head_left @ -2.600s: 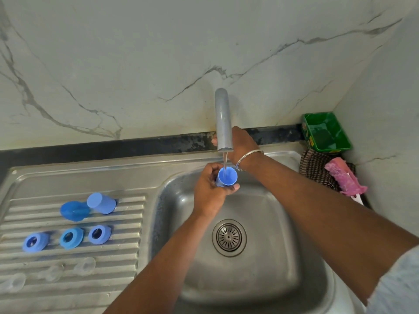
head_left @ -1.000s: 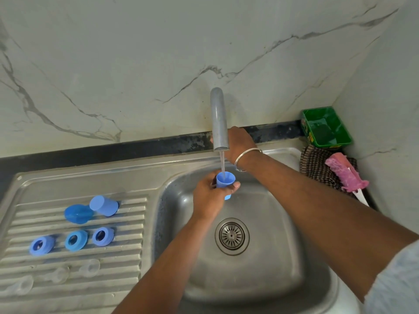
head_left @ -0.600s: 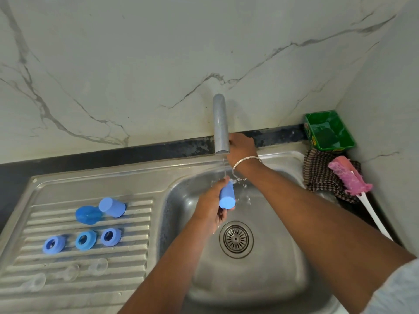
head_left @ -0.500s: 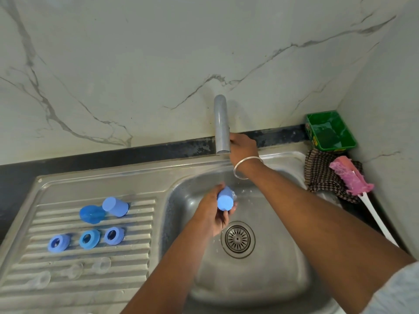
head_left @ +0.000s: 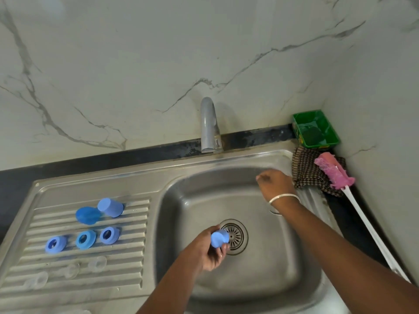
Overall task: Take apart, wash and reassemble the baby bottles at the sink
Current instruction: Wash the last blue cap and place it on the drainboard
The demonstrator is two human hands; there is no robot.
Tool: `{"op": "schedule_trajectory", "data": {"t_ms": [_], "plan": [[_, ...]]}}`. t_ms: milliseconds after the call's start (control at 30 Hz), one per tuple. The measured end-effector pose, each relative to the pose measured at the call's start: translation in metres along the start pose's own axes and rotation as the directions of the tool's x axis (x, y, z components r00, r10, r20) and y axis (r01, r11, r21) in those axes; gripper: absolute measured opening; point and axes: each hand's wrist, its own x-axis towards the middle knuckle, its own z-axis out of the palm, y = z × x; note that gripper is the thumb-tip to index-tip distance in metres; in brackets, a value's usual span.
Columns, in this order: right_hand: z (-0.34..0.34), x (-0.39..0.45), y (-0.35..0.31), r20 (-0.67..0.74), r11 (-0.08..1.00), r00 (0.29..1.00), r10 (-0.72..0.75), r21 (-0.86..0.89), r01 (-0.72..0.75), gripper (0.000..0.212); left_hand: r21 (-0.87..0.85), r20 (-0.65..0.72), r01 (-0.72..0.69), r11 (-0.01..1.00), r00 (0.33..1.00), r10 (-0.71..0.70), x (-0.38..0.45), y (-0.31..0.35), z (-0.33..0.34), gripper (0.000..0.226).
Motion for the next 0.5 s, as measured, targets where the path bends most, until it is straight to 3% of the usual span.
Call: {"op": "schedule_trajectory", "data": {"t_ms": [100, 200, 267, 400, 500], "plan": [[-0.028, -0.005, 0.024, -0.187, 0.978, 0.980, -0.072, -0.206, 0.032, 0.016, 0.079, -0.086, -0.072, 0.994, 0.993, 0.079, -0.003, -0.005, 0.008, 0.045], [-0.055, -0.001, 0.045, -0.417, 0.895, 0.870, -0.261, -0.444, 0.055, 0.015, 0.160, -0.149, -0.184, 0.970, 0.967, 0.208, -0.006, -0.007, 0.020, 0.046], [-0.067, 0.000, 0.059, -0.524, 0.881, 0.812, -0.259, -0.473, -0.024, 0.016, 0.165, -0.135, -0.226, 0.960, 0.959, 0.249, -0.010, -0.008, 0.028, 0.049], [-0.073, 0.004, 0.082, -0.493, 0.898, 0.864, -0.101, -0.420, -0.135, 0.041, 0.171, -0.145, -0.301, 0.938, 0.934, 0.326, -0.022, -0.014, 0.041, 0.053], [-0.074, 0.004, 0.092, -0.523, 0.917, 0.846, -0.101, -0.379, -0.125, 0.053, 0.279, -0.167, -0.357, 0.891, 0.896, 0.411, -0.031, -0.018, 0.046, 0.042]]}}
